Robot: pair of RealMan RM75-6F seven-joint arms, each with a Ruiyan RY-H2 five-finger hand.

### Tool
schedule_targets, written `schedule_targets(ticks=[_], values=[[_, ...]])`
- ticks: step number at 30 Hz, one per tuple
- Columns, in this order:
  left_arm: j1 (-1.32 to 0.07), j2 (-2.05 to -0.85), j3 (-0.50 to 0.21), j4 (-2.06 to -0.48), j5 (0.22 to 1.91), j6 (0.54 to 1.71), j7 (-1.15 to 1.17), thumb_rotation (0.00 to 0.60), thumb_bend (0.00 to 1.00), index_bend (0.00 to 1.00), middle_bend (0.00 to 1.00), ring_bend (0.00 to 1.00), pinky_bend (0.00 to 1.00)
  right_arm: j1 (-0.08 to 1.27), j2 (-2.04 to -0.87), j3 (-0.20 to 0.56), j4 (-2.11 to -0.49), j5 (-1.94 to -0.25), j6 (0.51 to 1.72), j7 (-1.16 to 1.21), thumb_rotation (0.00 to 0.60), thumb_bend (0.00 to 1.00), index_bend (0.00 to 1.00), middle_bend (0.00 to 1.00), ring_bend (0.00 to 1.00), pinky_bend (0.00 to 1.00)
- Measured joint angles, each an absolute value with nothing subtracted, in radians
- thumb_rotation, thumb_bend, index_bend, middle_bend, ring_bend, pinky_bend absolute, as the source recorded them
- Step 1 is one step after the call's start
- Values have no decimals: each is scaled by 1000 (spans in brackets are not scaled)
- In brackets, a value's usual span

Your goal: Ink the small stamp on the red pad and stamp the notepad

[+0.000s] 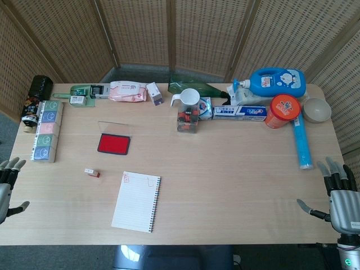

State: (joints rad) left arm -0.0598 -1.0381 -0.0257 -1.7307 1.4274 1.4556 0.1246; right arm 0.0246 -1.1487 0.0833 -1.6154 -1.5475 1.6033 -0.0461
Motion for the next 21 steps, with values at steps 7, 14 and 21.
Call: schedule_targets(ticks=[7,14,21], values=[[-70,-1046,-31,-1720,1418,1439,123,600,102,51,0,0,90,25,-1141,79,-1634,-1537,1586,-42,399,0,0,0,0,0],[-134,-1098,-64,-1684,1389,1356,111,600,105,138,0,0,90,26,-1125,81,-1655,-1525,1574,-20,398,0,0,0,0,0],[-233,-1202,-108,-1648,1321,1250,193,600,128,198,0,0,91,26,-1104,87,-1662,-1508,1563,17,401,0,0,0,0,0]])
